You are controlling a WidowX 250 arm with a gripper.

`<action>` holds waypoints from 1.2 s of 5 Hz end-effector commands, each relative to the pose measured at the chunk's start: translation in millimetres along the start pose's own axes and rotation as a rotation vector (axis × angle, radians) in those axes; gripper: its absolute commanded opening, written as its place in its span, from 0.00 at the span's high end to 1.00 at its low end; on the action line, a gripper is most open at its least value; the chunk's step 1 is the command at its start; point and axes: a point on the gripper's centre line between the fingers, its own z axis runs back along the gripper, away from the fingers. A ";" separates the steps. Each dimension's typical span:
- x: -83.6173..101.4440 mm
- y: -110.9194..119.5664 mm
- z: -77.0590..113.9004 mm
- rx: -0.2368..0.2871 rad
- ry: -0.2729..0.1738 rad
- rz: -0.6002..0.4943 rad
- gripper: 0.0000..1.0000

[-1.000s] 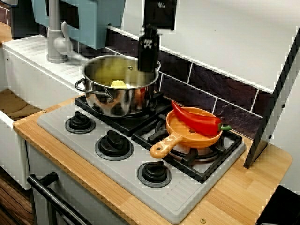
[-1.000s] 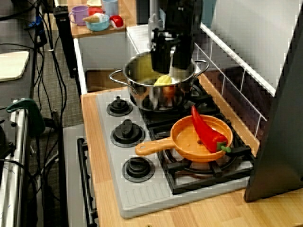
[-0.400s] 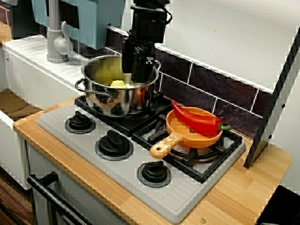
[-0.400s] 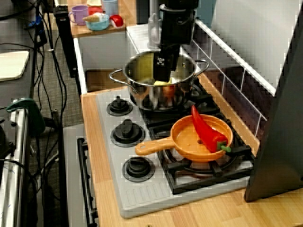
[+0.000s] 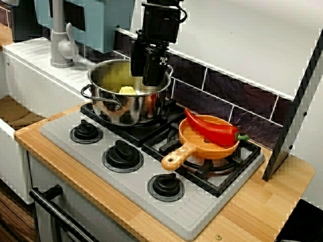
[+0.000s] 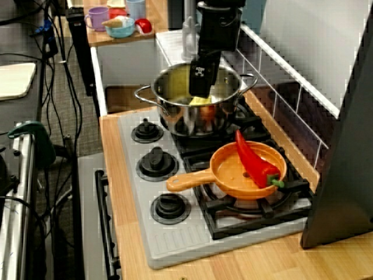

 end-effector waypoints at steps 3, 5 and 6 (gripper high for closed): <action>-3.7 -21.5 24.7 -0.015 -0.067 0.098 0.00; 1.5 -21.0 20.9 -0.037 -0.084 0.193 0.00; 3.3 -21.3 16.5 -0.053 -0.069 0.239 0.00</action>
